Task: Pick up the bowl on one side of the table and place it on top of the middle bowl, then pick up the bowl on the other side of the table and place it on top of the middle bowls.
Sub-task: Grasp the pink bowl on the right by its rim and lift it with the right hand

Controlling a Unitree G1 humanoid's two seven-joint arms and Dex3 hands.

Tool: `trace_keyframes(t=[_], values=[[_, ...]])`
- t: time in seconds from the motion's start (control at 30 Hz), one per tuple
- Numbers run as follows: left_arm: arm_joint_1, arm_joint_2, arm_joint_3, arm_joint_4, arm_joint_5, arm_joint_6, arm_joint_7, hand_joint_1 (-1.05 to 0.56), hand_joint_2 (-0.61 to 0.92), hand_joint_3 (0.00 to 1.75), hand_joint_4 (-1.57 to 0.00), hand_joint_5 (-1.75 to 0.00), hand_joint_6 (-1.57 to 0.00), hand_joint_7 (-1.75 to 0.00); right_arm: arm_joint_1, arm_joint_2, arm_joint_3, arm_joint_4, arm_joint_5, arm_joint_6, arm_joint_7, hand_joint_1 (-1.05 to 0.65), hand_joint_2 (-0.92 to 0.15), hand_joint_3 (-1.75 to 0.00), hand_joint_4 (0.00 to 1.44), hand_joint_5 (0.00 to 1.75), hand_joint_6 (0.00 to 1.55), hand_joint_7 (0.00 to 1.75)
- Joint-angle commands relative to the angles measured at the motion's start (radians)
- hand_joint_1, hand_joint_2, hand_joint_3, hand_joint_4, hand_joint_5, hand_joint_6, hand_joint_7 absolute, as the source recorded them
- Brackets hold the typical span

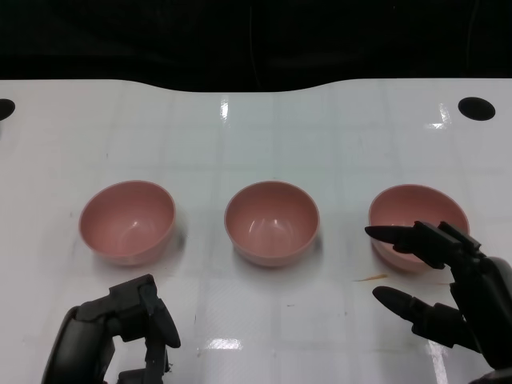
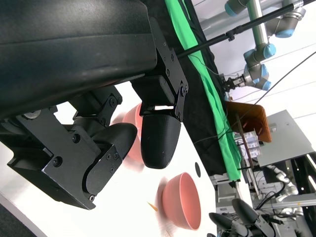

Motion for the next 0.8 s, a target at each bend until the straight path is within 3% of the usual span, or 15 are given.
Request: trace_keyframes(t=[0.03,0.27,0.57,0.8], values=[[0.004,0.008,-0.001,-0.014,0.014,-0.009,0.007,-0.03,0.31,1.58,-0.93,-1.75,-0.85,-1.63,0.007,-0.039,-0.016,-0.091,-0.073,0.111,0.010,-0.47,-0.85,-0.02,0.24,0.92,0.42,0.33],[0.011,0.004,-0.006,-0.028,-0.011,0.006,-0.006,-0.03,0.33,1.56,-0.92,-1.75,-0.84,-1.64,0.005,-0.073,0.031,-0.173,-0.222,0.286,0.036,-0.50,-0.85,0.00,0.22,0.70,0.41,0.14],[0.008,0.006,-0.008,-0.030,0.005,0.014,0.006,-0.04,0.33,1.54,-0.92,-1.75,-0.83,-1.65,-0.061,-0.111,0.093,-0.189,-0.351,0.468,0.105,-0.50,-0.85,0.00,0.17,0.65,0.40,0.09],[-0.002,0.003,-0.009,0.003,0.031,-0.059,0.015,0.00,0.36,1.53,-0.92,-1.75,-0.82,-1.66,-0.139,-0.144,0.160,-0.091,-0.425,0.536,0.097,-0.51,-0.85,0.00,0.21,0.63,0.43,0.07]])
